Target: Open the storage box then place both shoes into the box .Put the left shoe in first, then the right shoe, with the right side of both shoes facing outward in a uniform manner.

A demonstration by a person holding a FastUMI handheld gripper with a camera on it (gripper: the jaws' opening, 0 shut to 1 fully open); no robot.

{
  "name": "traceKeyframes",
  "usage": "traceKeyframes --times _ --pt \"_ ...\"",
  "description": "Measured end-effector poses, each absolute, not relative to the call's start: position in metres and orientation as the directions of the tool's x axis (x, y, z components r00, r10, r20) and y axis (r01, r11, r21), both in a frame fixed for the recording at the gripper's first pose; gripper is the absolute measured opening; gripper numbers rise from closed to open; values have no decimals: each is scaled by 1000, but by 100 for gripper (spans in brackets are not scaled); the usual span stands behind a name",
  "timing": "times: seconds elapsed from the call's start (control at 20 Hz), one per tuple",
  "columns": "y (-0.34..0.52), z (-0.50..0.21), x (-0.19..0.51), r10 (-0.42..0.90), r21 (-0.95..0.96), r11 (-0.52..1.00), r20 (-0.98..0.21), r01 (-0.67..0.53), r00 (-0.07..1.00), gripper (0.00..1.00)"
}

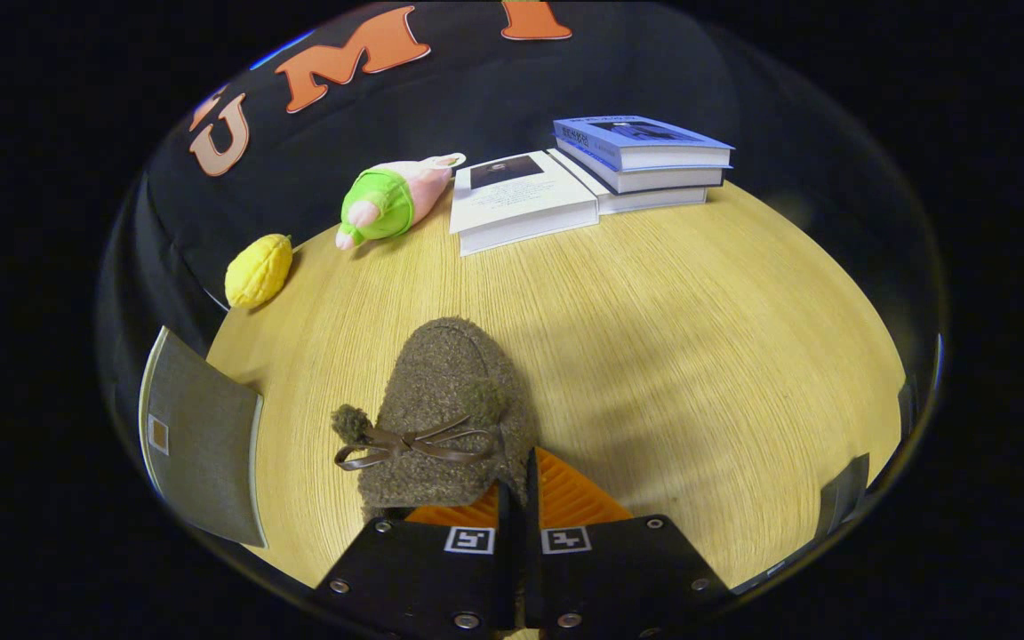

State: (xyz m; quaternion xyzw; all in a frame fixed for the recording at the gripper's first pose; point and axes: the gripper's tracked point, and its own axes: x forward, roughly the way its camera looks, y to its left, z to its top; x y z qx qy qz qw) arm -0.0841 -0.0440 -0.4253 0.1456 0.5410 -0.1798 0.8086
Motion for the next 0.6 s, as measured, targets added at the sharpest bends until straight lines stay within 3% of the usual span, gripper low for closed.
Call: traceKeyframes --times 0.6 --pt "36 -318 -25 6 254 883 -846 393 533 5"
